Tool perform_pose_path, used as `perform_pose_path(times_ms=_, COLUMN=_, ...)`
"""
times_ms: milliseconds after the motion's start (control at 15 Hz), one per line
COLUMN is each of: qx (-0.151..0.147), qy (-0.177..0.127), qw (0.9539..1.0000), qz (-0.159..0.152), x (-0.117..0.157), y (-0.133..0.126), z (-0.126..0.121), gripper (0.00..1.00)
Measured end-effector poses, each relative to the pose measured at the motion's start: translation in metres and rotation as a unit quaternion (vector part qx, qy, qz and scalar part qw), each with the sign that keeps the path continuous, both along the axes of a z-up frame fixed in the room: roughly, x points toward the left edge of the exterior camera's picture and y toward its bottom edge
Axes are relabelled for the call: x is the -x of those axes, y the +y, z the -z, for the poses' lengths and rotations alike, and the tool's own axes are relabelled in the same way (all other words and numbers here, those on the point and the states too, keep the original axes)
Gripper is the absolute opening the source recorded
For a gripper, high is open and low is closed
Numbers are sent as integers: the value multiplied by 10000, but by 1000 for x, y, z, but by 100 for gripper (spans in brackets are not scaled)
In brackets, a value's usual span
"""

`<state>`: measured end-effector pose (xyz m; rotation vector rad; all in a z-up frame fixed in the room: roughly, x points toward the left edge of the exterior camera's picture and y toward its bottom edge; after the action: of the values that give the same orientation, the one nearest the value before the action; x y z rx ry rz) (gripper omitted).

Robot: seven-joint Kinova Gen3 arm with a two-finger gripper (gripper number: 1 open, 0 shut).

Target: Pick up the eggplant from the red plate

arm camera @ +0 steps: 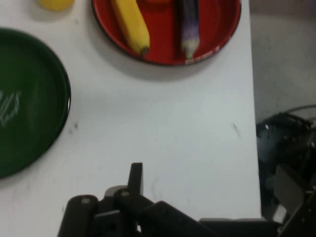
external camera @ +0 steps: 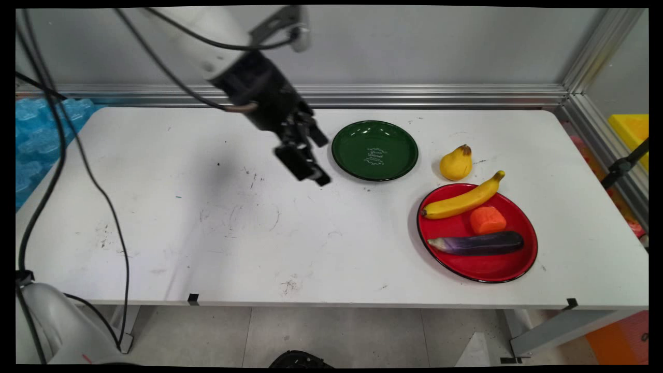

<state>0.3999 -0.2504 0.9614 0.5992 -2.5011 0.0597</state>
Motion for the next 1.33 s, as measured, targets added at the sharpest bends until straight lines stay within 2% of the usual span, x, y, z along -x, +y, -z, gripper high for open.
perform_pose_path(times_ms=600, qx=172, qy=116, qw=9997, qz=-130, x=102, y=-36, z=30, gripper=100)
perform_pose_path(times_ms=1333, qx=234, qy=-345, qw=9991, qz=-77, x=219, y=-59, z=89, gripper=100)
